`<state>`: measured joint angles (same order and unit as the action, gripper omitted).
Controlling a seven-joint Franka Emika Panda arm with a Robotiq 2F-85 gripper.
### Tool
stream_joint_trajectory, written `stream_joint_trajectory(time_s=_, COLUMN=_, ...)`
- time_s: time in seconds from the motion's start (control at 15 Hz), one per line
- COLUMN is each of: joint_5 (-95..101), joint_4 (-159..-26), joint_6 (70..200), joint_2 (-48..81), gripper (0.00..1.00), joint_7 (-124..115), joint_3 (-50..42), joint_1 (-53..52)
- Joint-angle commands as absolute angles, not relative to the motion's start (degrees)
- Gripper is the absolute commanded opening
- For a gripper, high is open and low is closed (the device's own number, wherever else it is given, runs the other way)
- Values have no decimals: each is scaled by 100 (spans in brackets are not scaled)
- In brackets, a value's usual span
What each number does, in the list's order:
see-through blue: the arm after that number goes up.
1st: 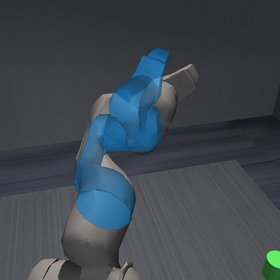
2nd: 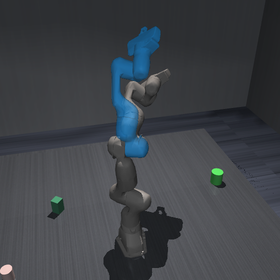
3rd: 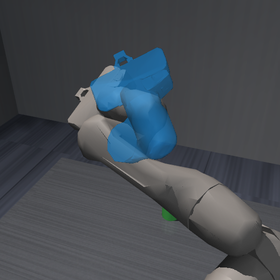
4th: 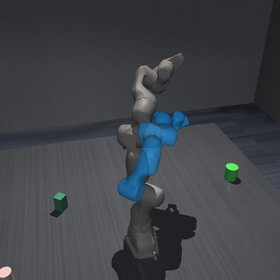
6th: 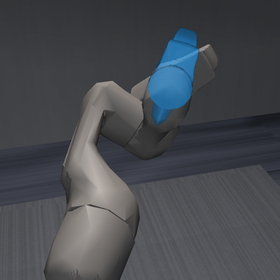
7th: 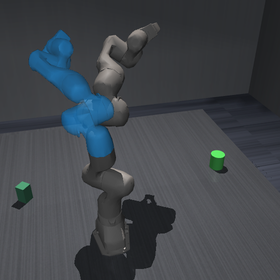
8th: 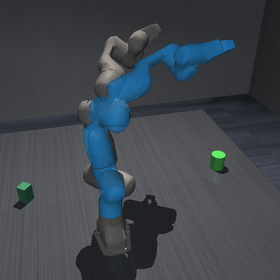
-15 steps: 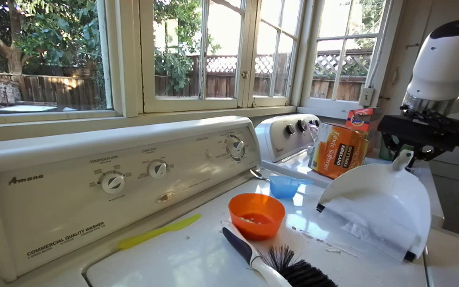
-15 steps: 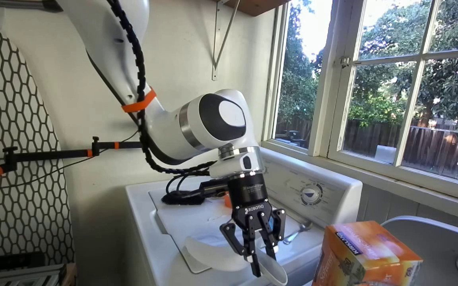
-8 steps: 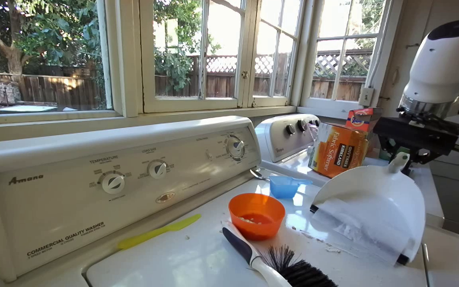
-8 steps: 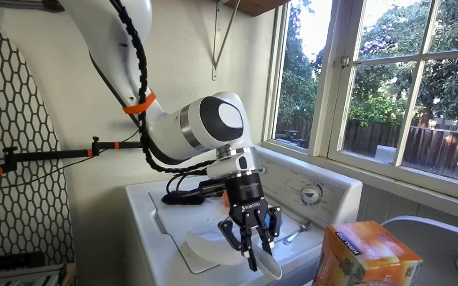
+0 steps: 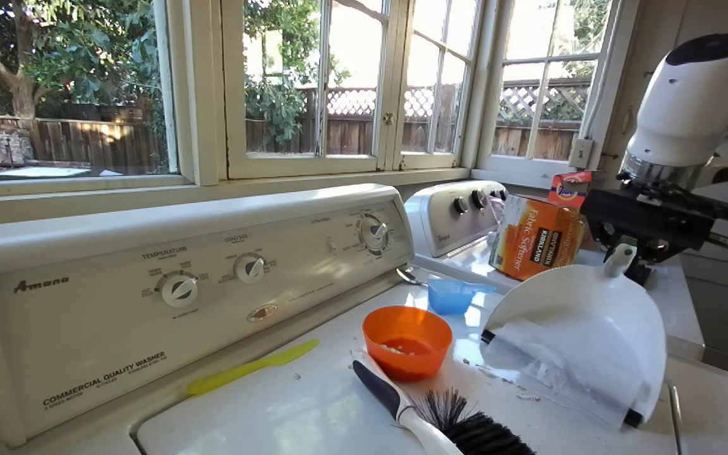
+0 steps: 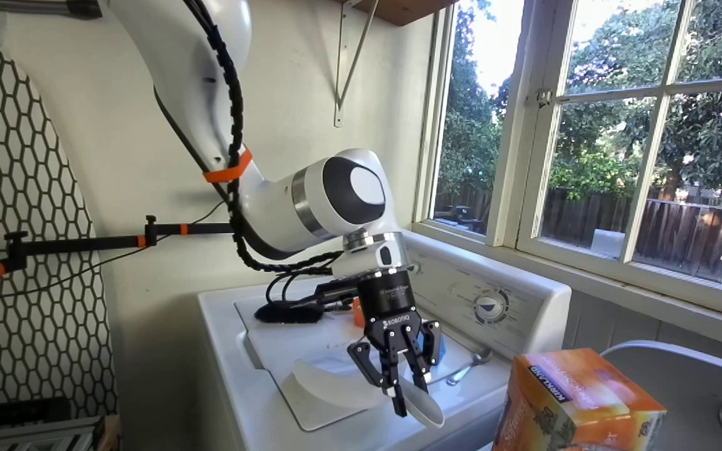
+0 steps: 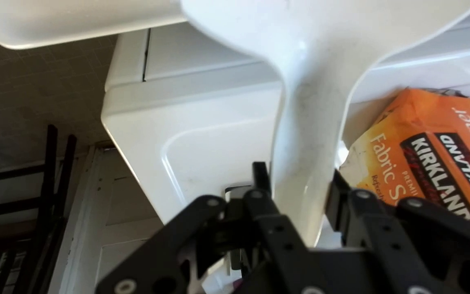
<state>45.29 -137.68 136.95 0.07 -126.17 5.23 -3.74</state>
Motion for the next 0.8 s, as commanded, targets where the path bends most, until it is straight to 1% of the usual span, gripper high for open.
stream_joint_trajectory(time_s=0.0, joint_5=4568, joint_4=-13639, joint_6=13789, joint_2=160, gripper=10, joint_7=-12620, joint_3=532, joint_1=-454)
stream_joint_trajectory(time_s=0.73, joint_5=4481, joint_4=-13551, joint_6=13990, joint_2=264, gripper=10, joint_7=-12213, joint_3=532, joint_1=-557)
